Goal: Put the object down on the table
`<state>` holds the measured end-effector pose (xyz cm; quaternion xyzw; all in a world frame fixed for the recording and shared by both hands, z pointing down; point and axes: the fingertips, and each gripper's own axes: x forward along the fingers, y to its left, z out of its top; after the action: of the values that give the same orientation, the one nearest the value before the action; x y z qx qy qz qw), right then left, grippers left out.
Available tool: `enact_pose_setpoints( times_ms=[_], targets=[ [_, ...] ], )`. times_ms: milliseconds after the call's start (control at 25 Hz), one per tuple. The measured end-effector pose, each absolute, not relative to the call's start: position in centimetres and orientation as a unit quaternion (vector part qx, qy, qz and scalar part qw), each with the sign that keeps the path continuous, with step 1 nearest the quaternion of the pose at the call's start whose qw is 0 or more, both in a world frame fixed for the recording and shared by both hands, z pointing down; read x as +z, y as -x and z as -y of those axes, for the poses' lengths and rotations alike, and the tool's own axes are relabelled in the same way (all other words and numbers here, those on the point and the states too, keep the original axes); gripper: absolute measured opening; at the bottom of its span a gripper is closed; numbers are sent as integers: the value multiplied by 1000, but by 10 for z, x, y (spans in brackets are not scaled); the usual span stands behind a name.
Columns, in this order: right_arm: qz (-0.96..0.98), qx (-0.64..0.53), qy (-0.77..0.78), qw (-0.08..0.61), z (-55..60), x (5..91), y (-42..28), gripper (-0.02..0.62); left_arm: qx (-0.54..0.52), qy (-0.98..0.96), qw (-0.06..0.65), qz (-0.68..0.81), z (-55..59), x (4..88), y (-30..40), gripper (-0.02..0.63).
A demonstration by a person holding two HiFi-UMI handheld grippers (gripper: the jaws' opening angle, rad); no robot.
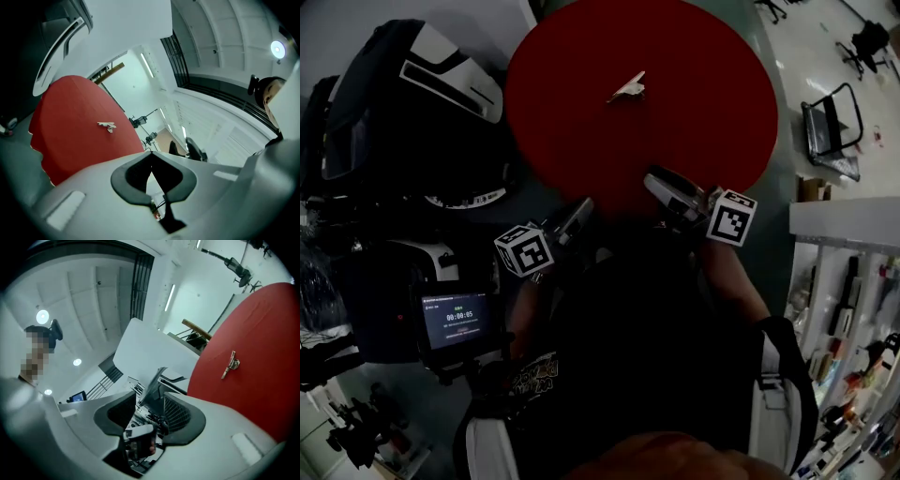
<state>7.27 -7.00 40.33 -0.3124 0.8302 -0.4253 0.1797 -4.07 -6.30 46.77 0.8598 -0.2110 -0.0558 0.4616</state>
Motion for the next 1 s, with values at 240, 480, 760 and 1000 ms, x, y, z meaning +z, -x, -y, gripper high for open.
enact_pose_setpoints(
  times_ms=[240,480,760,1000],
  targets=[
    [-857,-352,352,130,10,370,-67,182,-26,-873,459,161,32,459,-2,11],
    [-893,-274,347,80,-15,352,-75,144,-31,-878,447,166,24,452,-28,11],
    [-915,-211,339,60,-40,332,-113,6,-29,-888,426,171,0,437,-82,11],
    [-933,-166,316,37,-53,325,-129,3,-26,-887,419,193,-9,434,-103,11]
  ],
)
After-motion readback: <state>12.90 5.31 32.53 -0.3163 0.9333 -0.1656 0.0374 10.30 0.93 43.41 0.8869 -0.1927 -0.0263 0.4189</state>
